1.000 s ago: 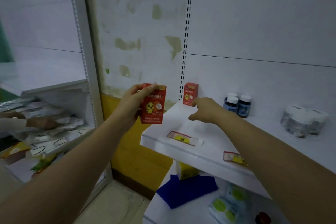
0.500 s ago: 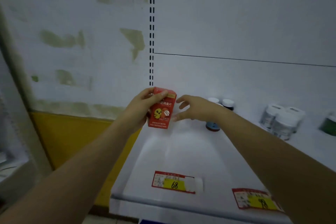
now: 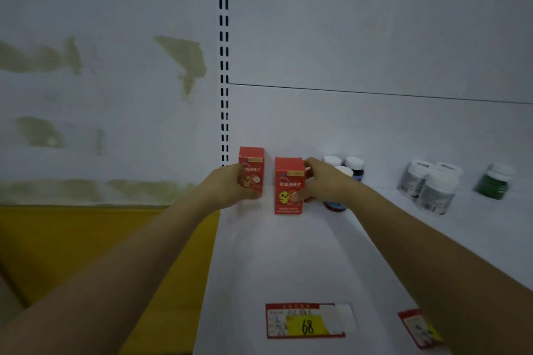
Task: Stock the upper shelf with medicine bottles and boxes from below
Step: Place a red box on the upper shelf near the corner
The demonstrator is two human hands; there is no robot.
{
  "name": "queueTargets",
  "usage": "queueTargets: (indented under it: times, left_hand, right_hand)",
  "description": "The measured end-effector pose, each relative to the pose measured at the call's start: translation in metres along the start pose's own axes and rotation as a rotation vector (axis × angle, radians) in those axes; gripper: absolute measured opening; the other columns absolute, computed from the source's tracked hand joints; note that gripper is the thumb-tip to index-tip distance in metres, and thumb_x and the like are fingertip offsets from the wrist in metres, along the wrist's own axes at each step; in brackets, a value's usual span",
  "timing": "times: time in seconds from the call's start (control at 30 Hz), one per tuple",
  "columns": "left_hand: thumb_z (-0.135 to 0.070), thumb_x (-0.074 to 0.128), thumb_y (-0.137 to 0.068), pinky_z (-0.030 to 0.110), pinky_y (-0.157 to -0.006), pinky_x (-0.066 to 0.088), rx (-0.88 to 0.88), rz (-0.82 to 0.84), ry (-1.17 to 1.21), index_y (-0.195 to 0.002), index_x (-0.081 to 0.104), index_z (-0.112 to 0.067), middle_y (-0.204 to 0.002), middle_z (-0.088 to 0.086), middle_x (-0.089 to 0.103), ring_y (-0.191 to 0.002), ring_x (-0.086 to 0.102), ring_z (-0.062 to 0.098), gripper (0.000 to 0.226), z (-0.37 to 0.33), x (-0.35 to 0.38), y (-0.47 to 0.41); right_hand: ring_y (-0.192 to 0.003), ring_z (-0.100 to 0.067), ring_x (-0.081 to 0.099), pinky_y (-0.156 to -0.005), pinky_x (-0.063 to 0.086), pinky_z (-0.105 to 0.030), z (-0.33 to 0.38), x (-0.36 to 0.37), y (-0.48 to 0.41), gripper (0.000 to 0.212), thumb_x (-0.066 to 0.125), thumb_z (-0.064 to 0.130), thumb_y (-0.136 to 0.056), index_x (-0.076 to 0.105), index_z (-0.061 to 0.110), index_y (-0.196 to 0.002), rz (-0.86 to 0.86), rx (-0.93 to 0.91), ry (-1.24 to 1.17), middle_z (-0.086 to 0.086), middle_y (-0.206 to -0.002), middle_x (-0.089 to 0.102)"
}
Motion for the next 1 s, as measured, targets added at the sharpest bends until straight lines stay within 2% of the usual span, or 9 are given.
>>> queueTargets:
  times: [0.1,0.23,0.33,0.5,0.6,0.7,0.83,1.0]
  left_hand:
    - [-0.037,0.069,-0.082,0.033,-0.087,0.046,-0.079,-0.017,-0.267,-0.127,0.048,-0.011,-0.123,0.009,0.054,-0.108,0.054,0.024,0.056,0.022,-0.006,-0.001]
    - [-0.036,0.065,-0.084,0.037,-0.089,0.048,-0.115,-0.047,-0.419,-0.126,0.048,-0.01,-0.121,0.011,0.051,-0.107,0.053,0.027,0.052,0.042,-0.009,-0.006]
    - [-0.035,0.065,-0.084,0.037,-0.089,0.048,-0.127,-0.052,-0.409,-0.126,0.047,-0.011,-0.122,0.011,0.051,-0.108,0.052,0.027,0.051,0.049,-0.007,-0.009]
    - [-0.034,0.065,-0.084,0.035,-0.084,0.048,-0.149,-0.049,-0.368,-0.125,0.047,-0.009,-0.123,0.012,0.05,-0.105,0.054,0.028,0.051,0.057,-0.004,-0.012]
    - [-0.034,0.065,-0.085,0.036,-0.083,0.047,-0.161,-0.043,-0.344,-0.126,0.047,-0.009,-0.124,0.013,0.049,-0.105,0.054,0.028,0.051,0.061,-0.002,-0.015]
    - [-0.034,0.066,-0.084,0.037,-0.088,0.047,-0.175,-0.042,-0.324,-0.129,0.046,-0.01,-0.128,0.013,0.048,-0.111,0.053,0.029,0.055,0.064,0.0,-0.016]
    - [-0.034,0.066,-0.084,0.037,-0.087,0.046,-0.18,-0.047,-0.323,-0.13,0.045,-0.01,-0.128,0.013,0.048,-0.112,0.052,0.03,0.056,0.064,0.002,-0.018]
    - [-0.035,0.063,-0.086,0.036,-0.085,0.047,-0.189,-0.048,-0.361,-0.13,0.045,-0.01,-0.127,0.013,0.048,-0.108,0.054,0.029,0.054,0.059,0.002,-0.013]
  right_hand:
    - [-0.098,-0.019,0.059,-0.083,0.055,-0.031,-0.005,0.005,-0.01,0.068,0.077,0.0,-0.074,0.042,0.011,-0.131,-0.037,0.028,-0.003,-0.007,-0.124,0.057]
    - [-0.104,-0.019,0.058,-0.082,0.049,-0.026,-0.002,0.008,-0.021,0.069,0.077,0.004,-0.075,0.042,0.012,-0.133,-0.062,0.026,0.038,-0.006,-0.129,0.056]
    - [-0.118,-0.021,0.055,-0.084,0.042,-0.023,0.001,0.01,-0.03,0.07,0.077,0.008,-0.076,0.041,0.013,-0.136,-0.074,0.005,0.086,-0.004,-0.133,0.055]
    - [-0.121,-0.023,0.054,-0.093,0.041,-0.027,0.007,0.013,-0.046,0.064,0.077,0.012,-0.077,0.046,0.012,-0.132,-0.098,-0.024,0.168,-0.005,-0.133,0.057]
    - [-0.118,-0.023,0.056,-0.086,0.04,-0.024,0.008,0.014,-0.052,0.055,0.076,0.013,-0.077,0.052,0.009,-0.126,-0.131,-0.025,0.2,-0.006,-0.129,0.06]
    - [-0.111,-0.022,0.059,-0.072,0.04,-0.019,0.006,0.015,-0.057,0.041,0.073,0.018,-0.081,0.057,0.007,-0.117,-0.17,-0.016,0.271,-0.008,-0.122,0.063]
    - [-0.108,-0.02,0.059,-0.075,0.037,-0.022,0.005,0.016,-0.06,0.038,0.072,0.022,-0.082,0.058,0.008,-0.115,-0.169,-0.011,0.307,-0.007,-0.12,0.064]
    - [-0.107,-0.02,0.059,-0.076,0.041,-0.024,0.007,0.016,-0.058,0.043,0.07,0.028,-0.083,0.056,0.009,-0.119,-0.121,0.005,0.375,-0.007,-0.122,0.063]
Point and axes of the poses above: each hand's wrist, its own y-axis away from the middle knuckle, its own x-axis out of the palm, z = x × y, the point moved 4 cm from there along -y, towards the middle knuckle
